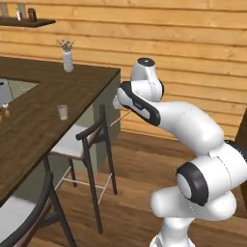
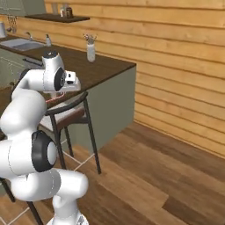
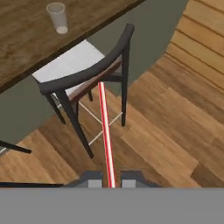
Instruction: Take a straw from the drawer in front and place it inside the glass cup on the dining counter.
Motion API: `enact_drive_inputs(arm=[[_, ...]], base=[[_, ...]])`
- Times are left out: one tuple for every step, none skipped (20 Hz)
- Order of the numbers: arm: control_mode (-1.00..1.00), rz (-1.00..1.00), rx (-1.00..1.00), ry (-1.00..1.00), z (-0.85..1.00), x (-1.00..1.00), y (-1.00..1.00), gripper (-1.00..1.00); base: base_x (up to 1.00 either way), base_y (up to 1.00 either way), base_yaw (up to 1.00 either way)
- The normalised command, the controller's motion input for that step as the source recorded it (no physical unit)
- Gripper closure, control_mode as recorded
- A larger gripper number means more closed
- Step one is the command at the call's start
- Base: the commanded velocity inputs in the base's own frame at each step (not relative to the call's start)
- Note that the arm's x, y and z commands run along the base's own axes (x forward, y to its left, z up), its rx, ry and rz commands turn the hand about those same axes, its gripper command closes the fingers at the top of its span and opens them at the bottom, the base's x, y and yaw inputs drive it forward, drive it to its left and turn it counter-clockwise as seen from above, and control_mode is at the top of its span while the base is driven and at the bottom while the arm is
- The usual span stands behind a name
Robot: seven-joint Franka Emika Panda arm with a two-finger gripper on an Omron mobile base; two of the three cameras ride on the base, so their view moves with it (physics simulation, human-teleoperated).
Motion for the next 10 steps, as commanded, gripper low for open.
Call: enact_drive_inputs(arm=[[1.00,0.00,0.00,0.00,0.00,0.00,0.00,1.00],[1.00,0.00,0.00,0.00,0.00,0.00,0.00,1.00],[1.00,0.00,0.00,0.00,0.00,0.00,0.00,1.00],[1.00,0.00,0.00,0.00,0.00,0.00,0.00,1.00],[1.00,0.00,0.00,0.00,0.00,0.00,0.00,1.00],[1.00,0.00,0.00,0.00,0.00,0.00,0.00,1.00],[1.00,0.00,0.00,0.00,0.00,0.00,0.00,1.00],[1.00,0.00,0.00,0.00,0.00,0.00,0.00,1.00],[1.00,0.00,0.00,0.00,0.00,0.00,0.00,1.00],[1.00,0.00,0.00,0.00,0.00,0.00,0.00,1.00]], base=[[0.70,-0.55,0.58],[0.70,-0.54,0.58],[0.69,-0.53,0.58],[0.69,-0.53,0.58],[0.67,-0.55,0.58],[0.65,-0.56,0.58],[0.65,-0.56,0.58],[0.64,-0.56,0.59],[0.61,-0.56,0.59],[0.56,-0.57,0.59]])
